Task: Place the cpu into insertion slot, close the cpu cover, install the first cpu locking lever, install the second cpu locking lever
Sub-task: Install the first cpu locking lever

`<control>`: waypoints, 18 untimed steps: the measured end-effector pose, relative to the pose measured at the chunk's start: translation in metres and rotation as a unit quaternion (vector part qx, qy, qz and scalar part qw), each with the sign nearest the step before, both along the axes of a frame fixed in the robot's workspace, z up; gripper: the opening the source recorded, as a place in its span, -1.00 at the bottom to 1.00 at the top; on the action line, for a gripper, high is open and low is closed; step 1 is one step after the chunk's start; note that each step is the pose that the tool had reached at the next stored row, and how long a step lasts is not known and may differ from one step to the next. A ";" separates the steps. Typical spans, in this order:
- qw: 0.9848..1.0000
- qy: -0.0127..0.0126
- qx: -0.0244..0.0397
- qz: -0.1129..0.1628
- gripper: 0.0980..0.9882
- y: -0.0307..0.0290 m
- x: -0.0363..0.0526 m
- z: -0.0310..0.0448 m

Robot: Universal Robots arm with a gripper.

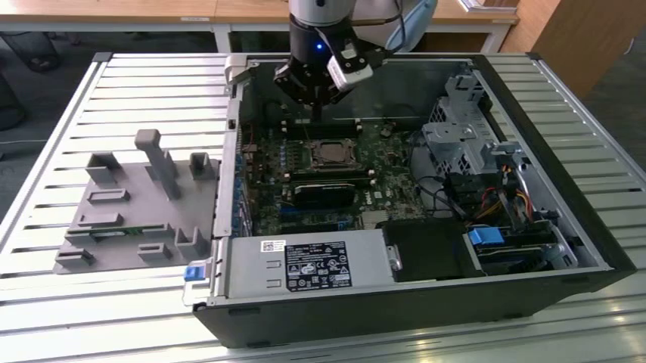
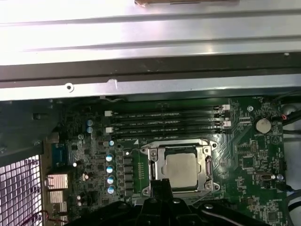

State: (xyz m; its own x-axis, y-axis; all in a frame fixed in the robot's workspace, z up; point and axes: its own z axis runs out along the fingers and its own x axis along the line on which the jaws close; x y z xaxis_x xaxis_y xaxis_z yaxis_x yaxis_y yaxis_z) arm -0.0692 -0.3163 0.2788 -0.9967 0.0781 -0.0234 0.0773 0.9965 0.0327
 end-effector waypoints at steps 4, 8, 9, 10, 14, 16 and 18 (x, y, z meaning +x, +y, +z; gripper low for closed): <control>1.000 -0.001 0.000 0.000 -0.98 0.0002 -0.0046 -0.0028; 1.000 -0.001 0.000 0.000 -0.98 0.0010 -0.0095 -0.0053; 1.000 -0.001 0.000 0.000 -0.98 0.0011 -0.0111 -0.0058; 1.000 -0.001 0.000 0.000 -0.98 0.0012 -0.0128 -0.0063; 1.000 -0.001 0.000 0.000 -0.98 0.0021 -0.0195 -0.0091; 1.000 -0.001 0.000 0.000 -0.98 0.0029 -0.0223 -0.0108; 1.000 -0.001 0.000 0.000 -0.98 0.0039 -0.0251 -0.0125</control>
